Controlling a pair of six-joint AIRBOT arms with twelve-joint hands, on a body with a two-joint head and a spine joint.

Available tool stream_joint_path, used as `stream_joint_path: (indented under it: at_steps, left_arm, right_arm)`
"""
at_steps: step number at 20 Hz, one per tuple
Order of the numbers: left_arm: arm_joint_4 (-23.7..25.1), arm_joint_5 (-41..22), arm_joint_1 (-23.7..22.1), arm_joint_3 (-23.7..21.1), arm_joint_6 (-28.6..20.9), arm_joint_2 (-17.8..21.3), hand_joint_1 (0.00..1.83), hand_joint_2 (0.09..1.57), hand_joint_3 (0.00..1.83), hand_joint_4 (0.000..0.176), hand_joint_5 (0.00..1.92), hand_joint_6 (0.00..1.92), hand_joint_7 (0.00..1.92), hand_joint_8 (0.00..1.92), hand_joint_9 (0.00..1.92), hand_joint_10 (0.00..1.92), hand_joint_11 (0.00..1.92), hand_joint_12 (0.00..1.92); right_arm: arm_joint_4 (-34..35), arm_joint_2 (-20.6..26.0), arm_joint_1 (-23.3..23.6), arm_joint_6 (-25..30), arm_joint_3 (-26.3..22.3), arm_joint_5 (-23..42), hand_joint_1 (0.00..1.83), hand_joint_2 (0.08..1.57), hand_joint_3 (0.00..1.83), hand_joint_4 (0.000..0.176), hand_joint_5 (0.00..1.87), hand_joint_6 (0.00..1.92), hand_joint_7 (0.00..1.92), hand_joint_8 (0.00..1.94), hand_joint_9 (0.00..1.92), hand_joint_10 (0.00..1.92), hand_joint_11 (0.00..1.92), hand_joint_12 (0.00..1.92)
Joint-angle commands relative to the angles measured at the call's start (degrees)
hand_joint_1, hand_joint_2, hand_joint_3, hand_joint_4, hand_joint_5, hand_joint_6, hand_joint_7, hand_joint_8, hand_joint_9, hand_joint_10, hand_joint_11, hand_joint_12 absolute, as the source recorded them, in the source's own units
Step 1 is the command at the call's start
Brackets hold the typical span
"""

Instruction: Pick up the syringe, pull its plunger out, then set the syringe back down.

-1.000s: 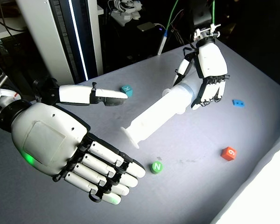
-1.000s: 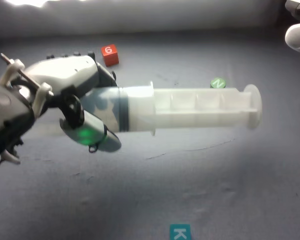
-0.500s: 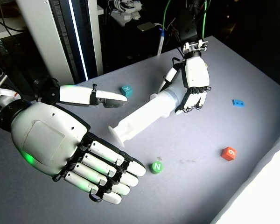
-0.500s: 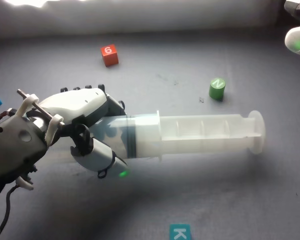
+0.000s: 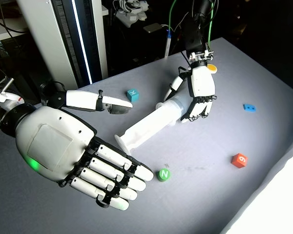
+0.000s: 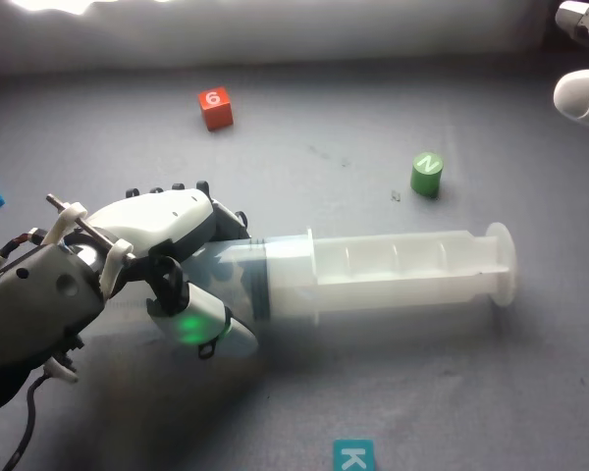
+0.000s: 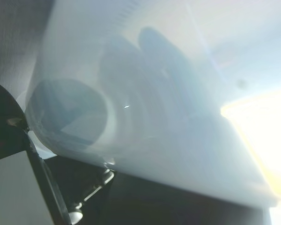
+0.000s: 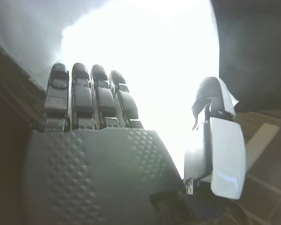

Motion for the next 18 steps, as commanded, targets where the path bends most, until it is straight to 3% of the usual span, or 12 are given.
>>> stream_joint_path:
  at_steps: [1, 4, 5, 6, 7, 8, 9, 11, 13, 15, 18]
  left_arm:
    - [2.35, -4.44, -0.12, 0.3, -0.72, -0.29, 1.28, 1.09, 0.0, 0.0, 1.11, 0.56, 1.02, 1.17, 0.92, 1.06, 0.45, 1.44]
    - [2.69, -4.44, 0.18, 0.63, -1.09, -0.52, 1.27, 1.09, 0.0, 0.0, 1.1, 0.58, 1.02, 1.18, 0.9, 1.06, 0.48, 1.38]
    - [2.82, -4.44, 0.32, 0.69, -1.25, -0.56, 1.27, 1.11, 0.01, 0.0, 0.97, 0.77, 1.03, 1.16, 0.88, 1.08, 0.45, 1.45]
    - [2.9, -4.44, 0.49, 0.71, -1.33, -0.57, 1.26, 1.12, 0.0, 0.0, 0.93, 0.84, 1.02, 1.18, 0.87, 1.1, 0.44, 1.48]
    - [3.07, -4.44, 0.71, 0.72, -1.56, -0.57, 1.22, 1.2, 0.0, 0.0, 0.72, 1.14, 0.91, 1.32, 0.69, 1.26, 0.3, 1.63]
    - [3.26, -4.44, 0.88, 0.74, -1.78, -0.57, 1.22, 1.2, 0.0, 0.0, 0.72, 1.14, 0.91, 1.32, 0.69, 1.26, 0.3, 1.63]
    - [3.51, -4.44, 1.11, 0.76, -2.04, -0.57, 0.99, 1.15, 0.0, 0.0, 0.62, 0.5, 0.77, 0.66, 0.58, 1.04, 0.18, 1.6]
    - [3.69, -4.44, 1.39, 0.79, -2.26, -0.55, 0.73, 1.17, 0.0, 0.0, 0.47, 0.15, 0.63, 0.14, 0.49, 0.45, 0.03, 1.4]
    - [3.86, -4.44, 1.46, 0.83, -2.29, -0.55, 0.69, 1.16, 0.0, 0.0, 0.44, 0.03, 0.59, 0.01, 0.53, 0.16, 0.0, 1.32]
    - [3.87, -4.44, 1.47, 0.83, -2.38, -0.55, 0.59, 1.12, 0.0, 0.0, 0.26, 0.0, 0.42, 0.0, 0.41, 0.05, 0.0, 1.14]
    - [4.0, -4.44, 1.26, 0.77, -2.38, -0.48, 0.55, 1.1, 0.0, 0.0, 0.15, 0.0, 0.29, 0.0, 0.31, 0.0, 0.0, 0.95]
  right_arm:
    - [-0.05, 0.15, 0.42, 0.21, 0.06, 7.63, 0.25, 1.08, 0.0, 0.0, 0.08, 0.01, 0.08, 0.01, 0.07, 0.01, 0.02, 0.01]
    - [-0.04, 0.07, 0.11, 0.21, 0.06, 7.64, 0.29, 1.09, 0.0, 0.0, 0.09, 0.01, 0.08, 0.01, 0.06, 0.01, 0.01, 0.01]
    - [-0.04, 0.07, 0.07, 0.21, 0.06, 7.61, 0.29, 1.09, 0.0, 0.0, 0.1, 0.01, 0.09, 0.01, 0.07, 0.01, 0.02, 0.02]
    - [-0.04, 0.07, 0.06, 0.21, 0.06, 7.61, 0.3, 1.09, 0.0, 0.0, 0.1, 0.01, 0.1, 0.01, 0.07, 0.01, 0.02, 0.02]
    - [-0.04, 0.07, 0.06, 0.2, 0.06, 7.61, 0.29, 1.1, 0.0, 0.0, 0.1, 0.01, 0.09, 0.01, 0.07, 0.01, 0.02, 0.02]
    - [-0.04, 0.06, 0.06, 0.12, 0.06, 7.63, 0.29, 1.1, 0.0, 0.0, 0.1, 0.01, 0.09, 0.01, 0.07, 0.01, 0.02, 0.02]
    - [-0.04, 0.03, 0.01, -0.15, 0.06, 7.83, 0.29, 1.1, 0.01, 0.0, 0.1, 0.01, 0.09, 0.01, 0.07, 0.0, 0.02, 0.02]
    - [-0.04, -0.01, -0.13, -0.45, 0.06, 8.29, 0.32, 1.11, 0.01, 0.0, 0.1, 0.01, 0.1, 0.01, 0.07, 0.01, 0.02, 0.02]
    - [-0.04, -0.06, -0.33, -0.48, 0.06, 8.43, 0.34, 1.1, 0.0, 0.0, 0.11, 0.01, 0.11, 0.01, 0.09, 0.0, 0.01, 0.12]
    - [-0.04, -0.13, -0.63, -0.83, 0.06, 8.43, 0.31, 1.09, 0.0, 0.0, 0.11, 0.01, 0.12, 0.01, 0.1, 0.0, 0.0, 0.15]
    - [-0.04, -0.28, -1.03, -1.65, 0.06, 9.21, 0.31, 1.09, 0.0, 0.0, 0.09, 0.0, 0.09, 0.0, 0.07, 0.0, 0.0, 0.04]
